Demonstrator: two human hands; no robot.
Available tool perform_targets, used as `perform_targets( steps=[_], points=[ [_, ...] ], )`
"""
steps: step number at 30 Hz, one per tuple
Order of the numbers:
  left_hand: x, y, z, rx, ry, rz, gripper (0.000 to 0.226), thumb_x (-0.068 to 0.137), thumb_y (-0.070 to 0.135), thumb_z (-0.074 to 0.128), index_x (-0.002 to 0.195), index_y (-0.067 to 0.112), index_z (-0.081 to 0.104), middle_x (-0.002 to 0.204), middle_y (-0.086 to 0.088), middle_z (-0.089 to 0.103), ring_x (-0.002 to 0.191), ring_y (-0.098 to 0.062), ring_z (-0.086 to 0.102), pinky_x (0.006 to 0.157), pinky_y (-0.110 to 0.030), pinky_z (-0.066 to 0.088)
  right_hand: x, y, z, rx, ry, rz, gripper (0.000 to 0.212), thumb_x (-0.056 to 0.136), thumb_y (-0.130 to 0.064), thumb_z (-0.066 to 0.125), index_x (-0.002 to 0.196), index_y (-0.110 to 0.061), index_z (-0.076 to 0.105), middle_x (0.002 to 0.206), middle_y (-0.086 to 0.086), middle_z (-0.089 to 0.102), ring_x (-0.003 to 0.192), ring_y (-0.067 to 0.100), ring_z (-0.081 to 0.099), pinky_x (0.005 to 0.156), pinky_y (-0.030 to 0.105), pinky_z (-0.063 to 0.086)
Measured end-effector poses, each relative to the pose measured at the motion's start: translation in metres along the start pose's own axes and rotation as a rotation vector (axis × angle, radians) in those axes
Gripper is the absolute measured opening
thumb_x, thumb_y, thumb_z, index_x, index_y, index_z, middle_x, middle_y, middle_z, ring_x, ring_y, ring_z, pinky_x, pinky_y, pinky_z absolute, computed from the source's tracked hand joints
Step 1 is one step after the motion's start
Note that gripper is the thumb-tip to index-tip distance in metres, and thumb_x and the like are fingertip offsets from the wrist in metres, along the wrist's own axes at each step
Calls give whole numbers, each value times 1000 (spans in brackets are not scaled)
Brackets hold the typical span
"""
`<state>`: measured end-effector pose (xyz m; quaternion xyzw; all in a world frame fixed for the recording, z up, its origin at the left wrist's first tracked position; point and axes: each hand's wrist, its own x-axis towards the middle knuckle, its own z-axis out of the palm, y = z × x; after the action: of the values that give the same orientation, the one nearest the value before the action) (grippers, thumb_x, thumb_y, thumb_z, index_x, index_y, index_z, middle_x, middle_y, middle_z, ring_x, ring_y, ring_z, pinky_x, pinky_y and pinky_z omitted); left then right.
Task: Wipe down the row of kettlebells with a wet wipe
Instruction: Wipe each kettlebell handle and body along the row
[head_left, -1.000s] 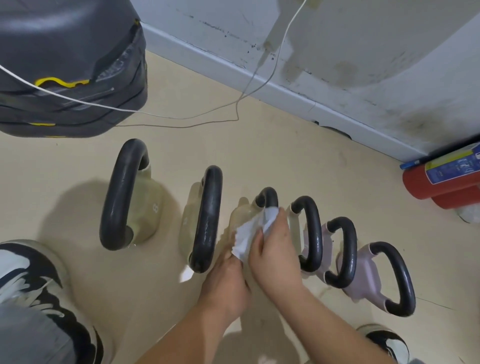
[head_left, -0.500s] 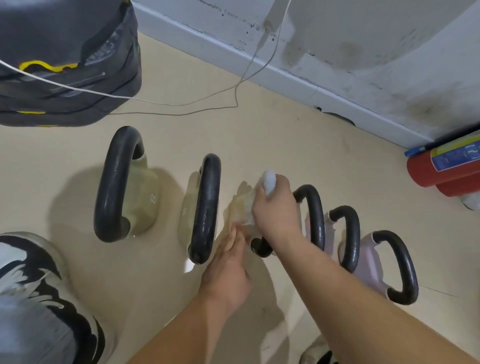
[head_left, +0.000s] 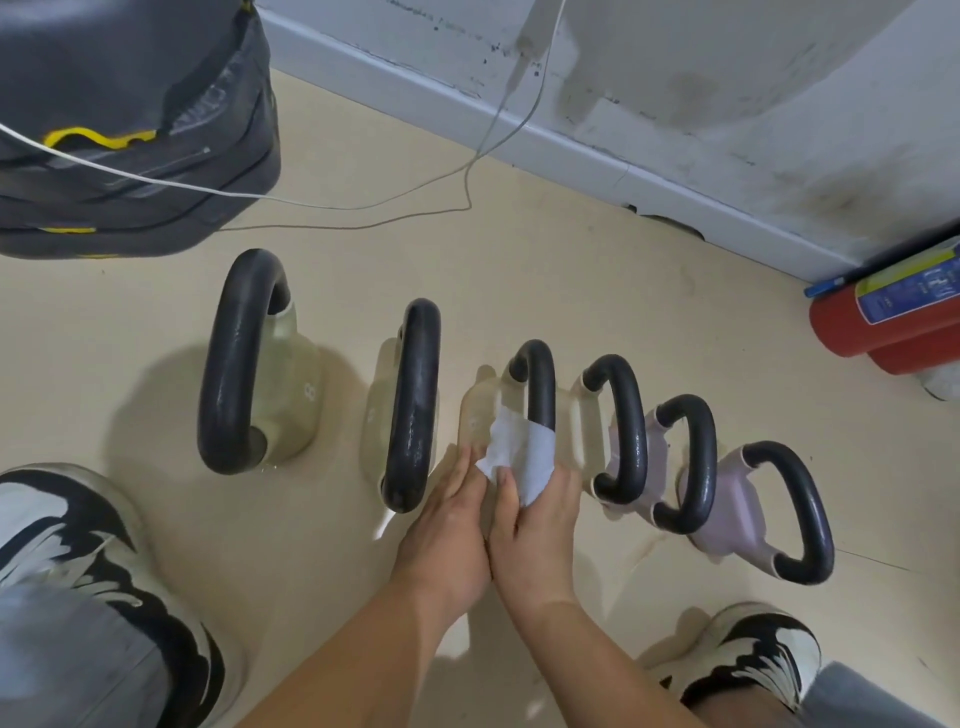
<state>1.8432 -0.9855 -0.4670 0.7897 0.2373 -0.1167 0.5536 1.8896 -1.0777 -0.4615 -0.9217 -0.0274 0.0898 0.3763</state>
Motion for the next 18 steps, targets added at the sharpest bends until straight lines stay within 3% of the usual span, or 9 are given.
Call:
perform_targets(
  steps=[4,7,9,11,13,16,18],
  points=[
    [1,-9,1,62,-2,1,72,103,41,45,161,45,3,168,27,0,152,1,19,123,-28,28,-1,15,4,-32,-9,-26,38,104,-25,57,137,-9,46,116,-8,39,107,6,42,97,29,45],
    [6,-10,4,78,-16,32,70,101,38,46,162,41,10,168,27,7,151,1,25,120,-32,34,9,14,2,-1,-31,-33,34,100,-26,66,127,-13,50,113,-8,41,109,10,45,102,35,47],
    [10,-11,7,102,-7,50,74,100,30,50,163,31,12,170,19,10,154,-6,22,124,-33,29,17,1,-5,86,-30,-1,27,93,-33,74,106,-24,53,105,-8,49,105,18,55,91,32,52],
    [12,-11,9,145,11,45,79,97,16,54,164,25,13,171,11,12,155,-12,21,124,-29,25,26,-16,-13,188,-17,109,30,90,-43,77,91,-23,55,92,-3,59,86,16,63,72,20,53],
    [13,-13,11,127,41,29,85,93,4,51,163,35,13,169,22,9,154,-3,22,119,-22,28,32,-25,-12,269,-2,215,35,91,-48,75,87,-16,60,84,1,66,73,11,65,61,14,50],
    [14,-15,11,82,56,7,87,94,3,51,162,41,11,166,31,9,152,5,19,116,-14,19,32,-18,-1,223,34,199,18,87,-32,67,82,-18,59,87,9,65,83,24,67,71,35,56],
    [13,-13,8,62,55,-4,82,97,7,50,164,35,10,167,26,7,154,4,10,116,-12,11,28,-10,7,197,16,215,10,86,-25,68,85,-28,58,108,8,62,100,26,68,86,43,59]
  ],
)
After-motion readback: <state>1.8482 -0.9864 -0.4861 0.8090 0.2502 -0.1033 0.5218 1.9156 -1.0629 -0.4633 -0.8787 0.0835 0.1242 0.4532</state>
